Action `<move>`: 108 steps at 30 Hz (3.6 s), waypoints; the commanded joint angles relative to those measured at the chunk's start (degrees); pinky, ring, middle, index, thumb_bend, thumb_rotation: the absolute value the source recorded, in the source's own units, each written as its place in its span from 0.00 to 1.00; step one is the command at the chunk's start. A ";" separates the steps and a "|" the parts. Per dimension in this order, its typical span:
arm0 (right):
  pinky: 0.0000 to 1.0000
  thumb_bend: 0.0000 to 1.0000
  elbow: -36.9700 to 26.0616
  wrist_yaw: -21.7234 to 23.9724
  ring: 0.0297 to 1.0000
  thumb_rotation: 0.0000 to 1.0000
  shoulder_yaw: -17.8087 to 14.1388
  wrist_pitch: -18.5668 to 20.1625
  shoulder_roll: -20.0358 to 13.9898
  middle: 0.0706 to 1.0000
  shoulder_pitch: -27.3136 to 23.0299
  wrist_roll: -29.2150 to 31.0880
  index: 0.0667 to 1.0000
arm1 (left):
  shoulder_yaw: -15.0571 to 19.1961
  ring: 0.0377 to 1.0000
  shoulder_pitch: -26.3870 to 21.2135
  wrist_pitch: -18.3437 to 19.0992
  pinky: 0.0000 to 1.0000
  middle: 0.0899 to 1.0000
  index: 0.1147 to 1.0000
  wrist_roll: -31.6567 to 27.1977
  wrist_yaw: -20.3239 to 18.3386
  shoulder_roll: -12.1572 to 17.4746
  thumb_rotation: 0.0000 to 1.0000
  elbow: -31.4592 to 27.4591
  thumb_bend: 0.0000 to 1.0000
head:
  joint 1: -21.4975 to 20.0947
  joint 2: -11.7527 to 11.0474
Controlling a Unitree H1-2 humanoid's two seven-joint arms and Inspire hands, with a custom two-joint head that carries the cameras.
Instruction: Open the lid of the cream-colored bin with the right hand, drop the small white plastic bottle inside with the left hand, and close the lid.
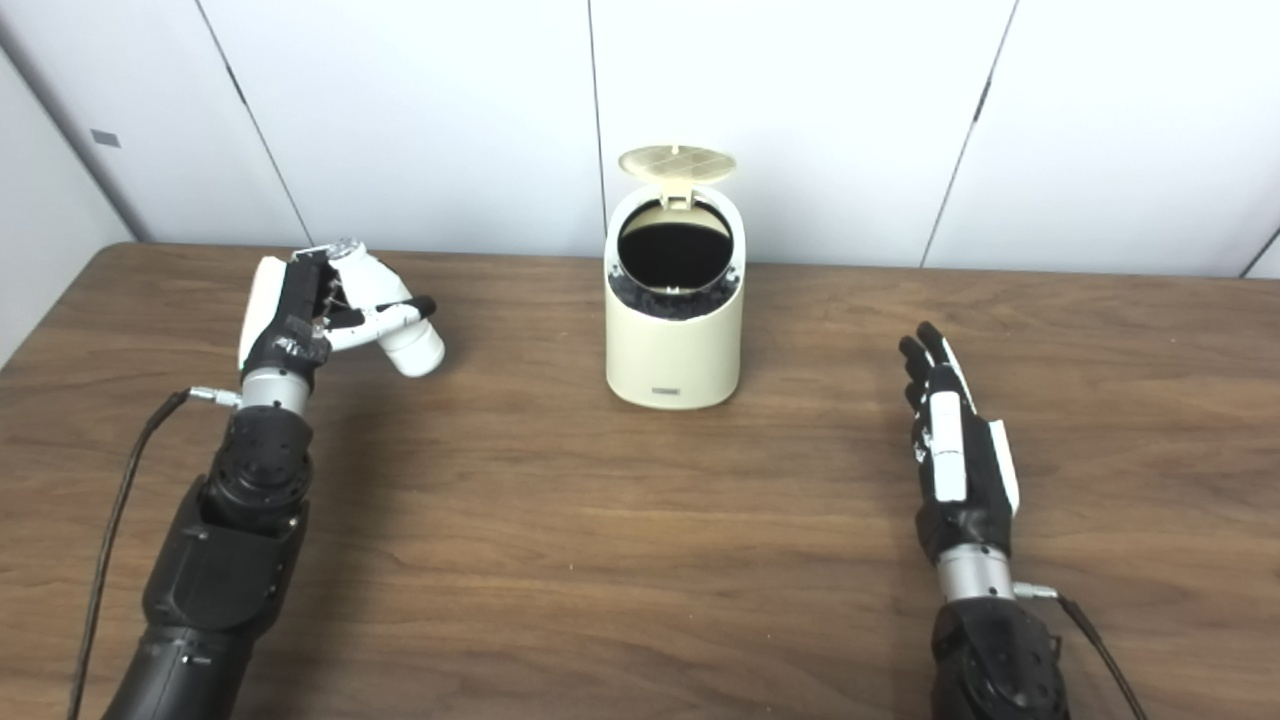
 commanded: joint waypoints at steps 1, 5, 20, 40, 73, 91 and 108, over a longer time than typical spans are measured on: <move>1.00 0.61 1.11 0.63 0.97 0.95 0.07 -1.62 0.18 0.92 1.04 0.38 0.94 | 0.15 0.44 -1.89 -1.79 0.45 0.47 0.39 0.95 1.08 0.92 0.00 -2.97 0.50 | 0.04 0.09; 1.00 0.60 1.08 0.49 0.98 0.96 0.22 -1.19 0.13 0.92 1.04 0.12 0.94 | -0.31 0.44 -1.55 -2.75 0.44 0.47 0.39 1.31 0.87 1.22 0.00 -4.05 0.50 | -0.28 0.15; 0.97 0.58 0.72 -0.44 0.96 0.96 0.89 -1.18 0.72 0.91 1.26 -2.06 0.93 | -3.63 0.42 -3.48 -5.82 0.36 0.45 0.40 1.56 -0.42 -2.27 0.00 -13.76 0.48 | -1.68 -0.36; 0.93 0.58 1.26 -0.75 0.94 0.94 1.37 -1.51 1.37 0.89 1.42 -2.86 0.93 | -6.88 0.43 -8.33 -6.98 0.33 0.47 0.42 7.83 -0.86 -8.56 0.00 -17.72 0.47 | -2.84 -1.80; 0.97 0.57 2.61 -1.27 0.94 0.98 2.93 -1.78 1.96 0.90 1.27 -5.20 0.94 | -13.93 0.40 -13.23 -25.80 0.37 0.47 0.44 15.41 6.58 -11.93 0.00 -0.65 0.48 | -5.15 -4.02; 0.98 0.55 2.23 -1.05 0.94 0.97 3.14 -1.31 2.03 0.91 1.35 -5.05 0.94 | -16.31 0.39 -15.74 -34.30 0.34 0.44 0.41 22.60 14.60 -10.89 0.00 7.02 0.47 | -5.67 -3.91; 0.97 0.57 2.05 -0.94 0.94 0.97 3.20 -0.73 1.90 0.90 1.40 -4.95 0.93 | -17.97 0.43 -16.97 -37.57 0.35 0.43 0.39 27.69 20.61 -9.42 0.00 10.57 0.48 | -5.59 -3.91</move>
